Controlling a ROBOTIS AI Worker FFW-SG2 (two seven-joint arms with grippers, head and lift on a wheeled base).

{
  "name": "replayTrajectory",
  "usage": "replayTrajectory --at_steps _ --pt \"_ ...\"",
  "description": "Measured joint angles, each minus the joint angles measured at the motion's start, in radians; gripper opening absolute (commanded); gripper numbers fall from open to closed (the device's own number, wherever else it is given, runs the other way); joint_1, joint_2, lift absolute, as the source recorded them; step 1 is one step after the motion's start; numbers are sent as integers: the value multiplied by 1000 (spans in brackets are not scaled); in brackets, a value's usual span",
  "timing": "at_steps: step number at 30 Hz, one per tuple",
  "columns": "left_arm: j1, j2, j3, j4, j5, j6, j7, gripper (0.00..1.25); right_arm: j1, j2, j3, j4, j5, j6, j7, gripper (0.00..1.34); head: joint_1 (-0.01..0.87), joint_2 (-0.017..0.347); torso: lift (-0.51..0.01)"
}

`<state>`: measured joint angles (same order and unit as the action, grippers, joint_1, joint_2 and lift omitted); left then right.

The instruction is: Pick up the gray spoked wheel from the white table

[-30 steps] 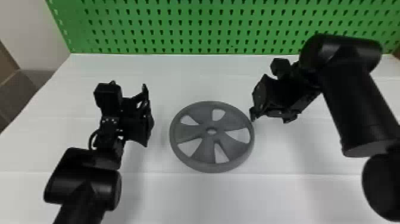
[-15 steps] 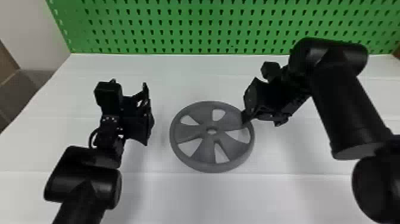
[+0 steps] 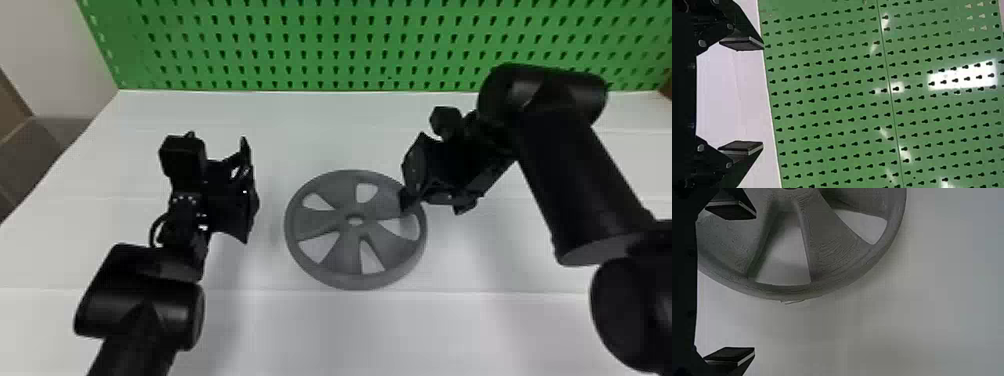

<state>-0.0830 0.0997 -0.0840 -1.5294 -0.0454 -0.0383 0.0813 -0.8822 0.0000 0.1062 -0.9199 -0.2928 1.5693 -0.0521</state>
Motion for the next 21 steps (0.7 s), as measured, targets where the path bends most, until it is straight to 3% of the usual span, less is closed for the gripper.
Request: replayTrajectory --at_steps 21 --pt "-1 0 -1 0 2 0 0 882 -2 0 21 8 -19 0 0 1250 782 57 -97"
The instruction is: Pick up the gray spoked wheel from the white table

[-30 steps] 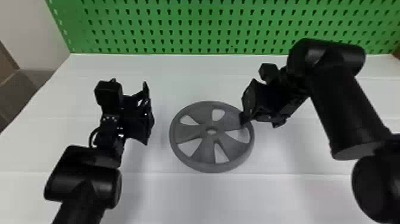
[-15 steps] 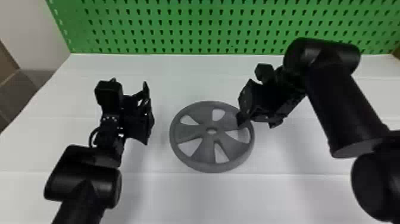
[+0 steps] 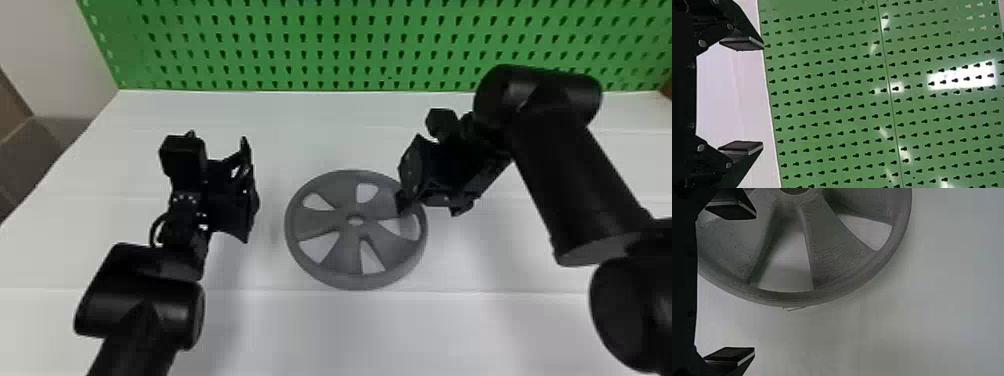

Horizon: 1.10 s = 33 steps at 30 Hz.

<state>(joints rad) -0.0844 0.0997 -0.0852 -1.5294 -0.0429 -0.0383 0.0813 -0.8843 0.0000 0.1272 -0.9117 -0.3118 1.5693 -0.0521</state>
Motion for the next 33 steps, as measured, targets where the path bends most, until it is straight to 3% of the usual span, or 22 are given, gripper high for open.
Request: replayTrajectory --at_steps 33 --pt "-1 0 -3 0 2 0 0 882 11 0 -80 115 58 0 0 1238 782 57 -97"
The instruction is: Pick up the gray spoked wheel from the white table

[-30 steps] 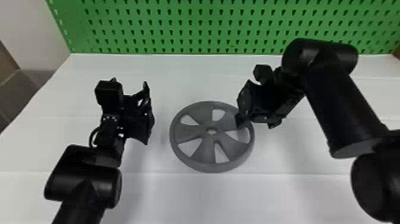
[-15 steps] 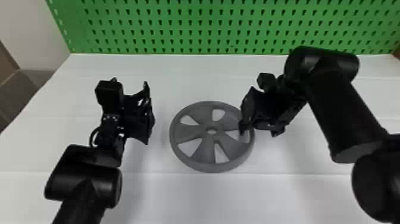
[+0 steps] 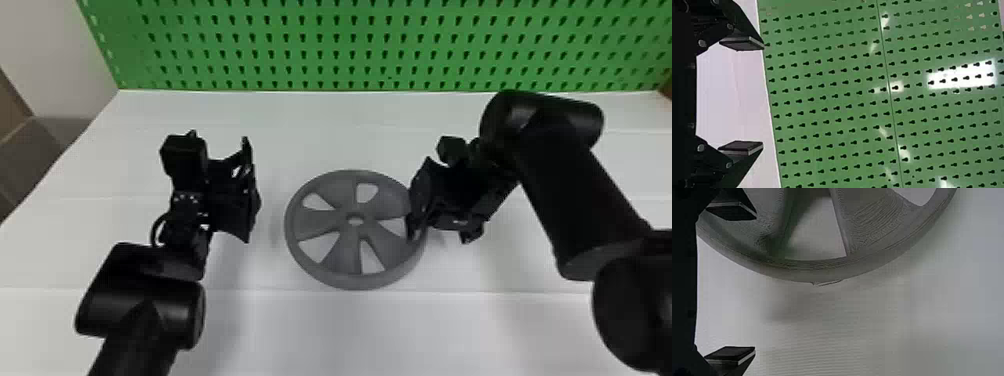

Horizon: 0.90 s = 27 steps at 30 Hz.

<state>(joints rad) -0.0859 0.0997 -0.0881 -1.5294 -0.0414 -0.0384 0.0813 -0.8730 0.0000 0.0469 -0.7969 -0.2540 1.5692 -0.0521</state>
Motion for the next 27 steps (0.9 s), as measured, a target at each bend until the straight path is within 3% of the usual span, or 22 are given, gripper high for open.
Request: replayTrajectory --at_steps 11,27 --pt "-1 0 1 0 0 -1 0 882 4 0 -31 1 24 -48 0 1238 782 57 -97" --pt "-2 0 2 0 0 -1 0 882 15 0 0 1 -12 -129 0 1224 782 57 -97"
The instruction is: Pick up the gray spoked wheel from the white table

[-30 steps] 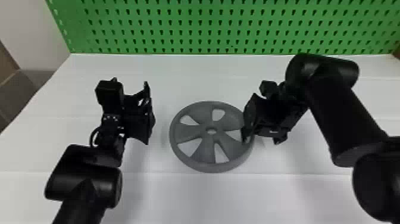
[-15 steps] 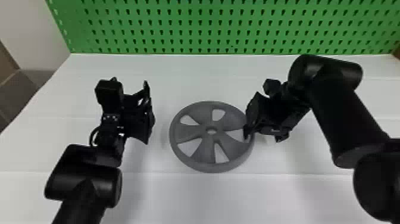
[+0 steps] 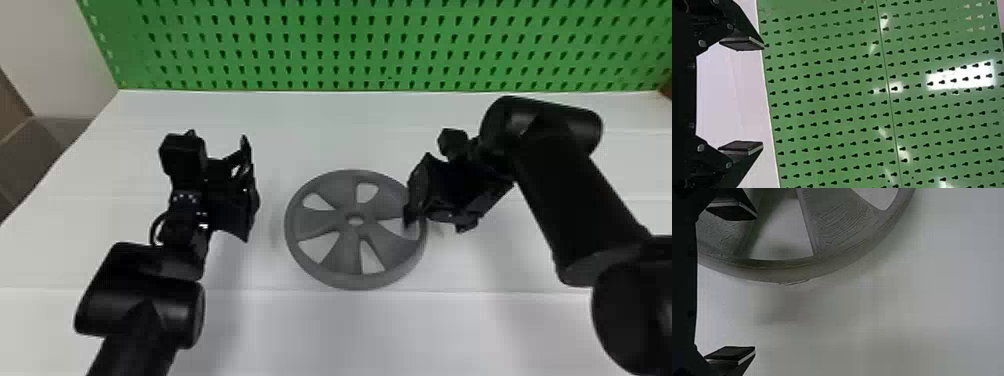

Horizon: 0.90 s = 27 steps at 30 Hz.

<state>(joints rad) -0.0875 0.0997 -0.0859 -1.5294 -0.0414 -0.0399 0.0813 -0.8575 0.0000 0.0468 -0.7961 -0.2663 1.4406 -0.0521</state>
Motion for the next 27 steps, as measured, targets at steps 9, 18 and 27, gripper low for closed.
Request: replayTrajectory --at_steps 9,18,27 --pt "-7 2 -1 0 -2 0 0 882 3 0 31 1 -30 -15 0 1207 782 57 -97" --pt "-9 1 -3 0 -3 0 0 882 3 0 63 8 -40 -39 -1 1161 782 57 -97" --pt "-11 1 -5 0 -2 0 0 882 -7 0 73 31 -70 -51 -65 1134 782 57 -97"
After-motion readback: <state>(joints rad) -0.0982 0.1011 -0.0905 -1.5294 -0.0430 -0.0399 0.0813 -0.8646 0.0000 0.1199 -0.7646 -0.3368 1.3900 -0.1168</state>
